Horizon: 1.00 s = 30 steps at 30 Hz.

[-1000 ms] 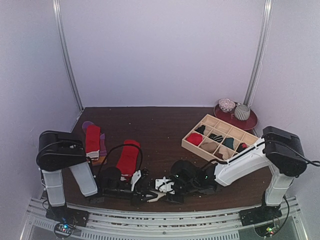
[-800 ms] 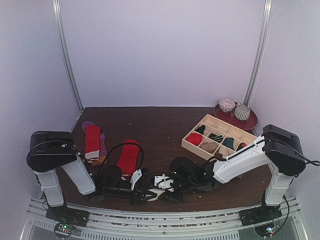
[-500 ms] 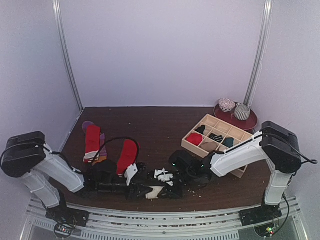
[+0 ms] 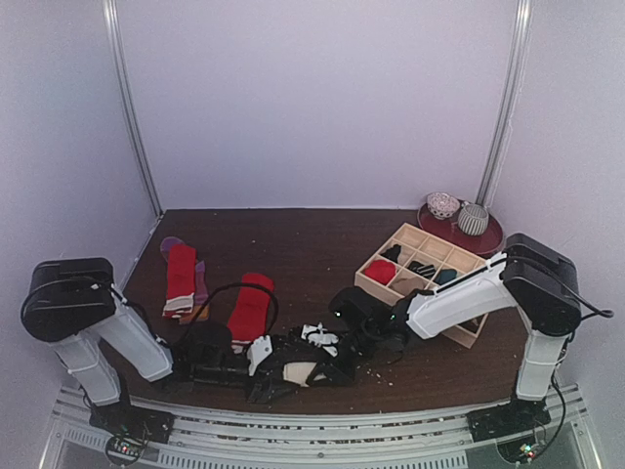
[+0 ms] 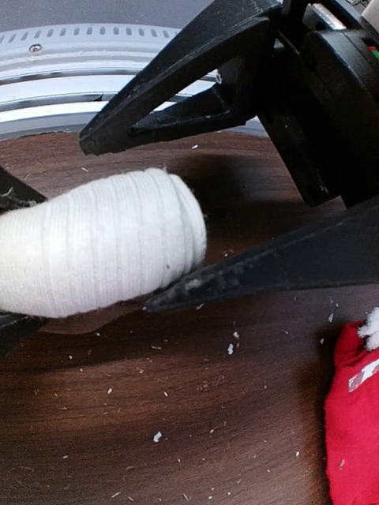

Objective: Roll the socks
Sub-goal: Roll the sock at the center of the board.

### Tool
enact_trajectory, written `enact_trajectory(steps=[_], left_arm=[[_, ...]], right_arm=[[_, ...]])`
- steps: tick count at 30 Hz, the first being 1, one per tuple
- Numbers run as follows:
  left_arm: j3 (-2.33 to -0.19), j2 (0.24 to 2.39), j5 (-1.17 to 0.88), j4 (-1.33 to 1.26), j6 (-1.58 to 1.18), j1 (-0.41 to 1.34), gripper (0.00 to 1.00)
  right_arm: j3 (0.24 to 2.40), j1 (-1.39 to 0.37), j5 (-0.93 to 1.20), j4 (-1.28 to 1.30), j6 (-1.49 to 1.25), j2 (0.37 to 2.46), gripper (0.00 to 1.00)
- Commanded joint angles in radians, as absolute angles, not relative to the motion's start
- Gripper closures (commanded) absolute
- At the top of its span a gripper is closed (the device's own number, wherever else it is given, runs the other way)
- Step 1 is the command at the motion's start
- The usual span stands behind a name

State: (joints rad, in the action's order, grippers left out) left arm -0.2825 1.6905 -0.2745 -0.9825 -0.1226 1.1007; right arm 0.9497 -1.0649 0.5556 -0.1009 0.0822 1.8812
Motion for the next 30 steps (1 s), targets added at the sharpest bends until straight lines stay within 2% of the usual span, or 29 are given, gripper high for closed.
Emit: enact_trajectory(steps=[1, 6, 8, 9, 10, 12, 14, 19, 23, 30], left_arm=[[-0.309, 1.732, -0.327, -1.069, -0.114, 1.114, 0.47], [-0.334, 1.774, -0.355, -1.036, -0.127, 1.114, 0.86], [-0.332, 1.792, -0.358, -1.029, -0.136, 1.114, 0.93], [-0.329, 1.805, -0.353, -1.024, -0.144, 1.114, 1.00], [-0.324, 1.817, -0.350, -1.023, -0.154, 1.114, 1.00], [-0.313, 1.845, -0.344, -1.034, -0.178, 1.114, 1.00], [-0.299, 1.874, -0.342, -1.048, -0.213, 1.114, 1.00], [-0.255, 1.903, -0.339, -1.080, -0.261, 1.114, 1.00], [-0.249, 1.896, -0.335, -1.063, -0.261, 1.114, 1.00], [-0.264, 1.905, -0.339, -1.050, -0.254, 1.114, 1.00]], right_arm=[[0.898, -1.070, 0.518, 0.128, 0.051, 1.976, 0.70], [0.910, -1.068, 0.514, 0.125, 0.044, 1.983, 0.69], [0.918, -1.066, 0.506, 0.126, 0.043, 1.983, 0.68], [0.923, -1.065, 0.495, 0.127, 0.045, 1.981, 0.67], [0.928, -1.065, 0.477, 0.126, 0.045, 1.979, 0.64], [0.933, -1.065, 0.446, 0.113, 0.045, 1.960, 0.47], [0.939, -1.064, 0.432, 0.096, 0.056, 1.928, 0.39], [0.964, -1.064, 0.323, 0.073, 0.094, 1.803, 0.30], [0.913, -1.055, 0.298, -0.020, 0.119, 1.701, 0.19], [0.930, -1.027, 0.589, -0.033, 0.153, 1.724, 0.16]])
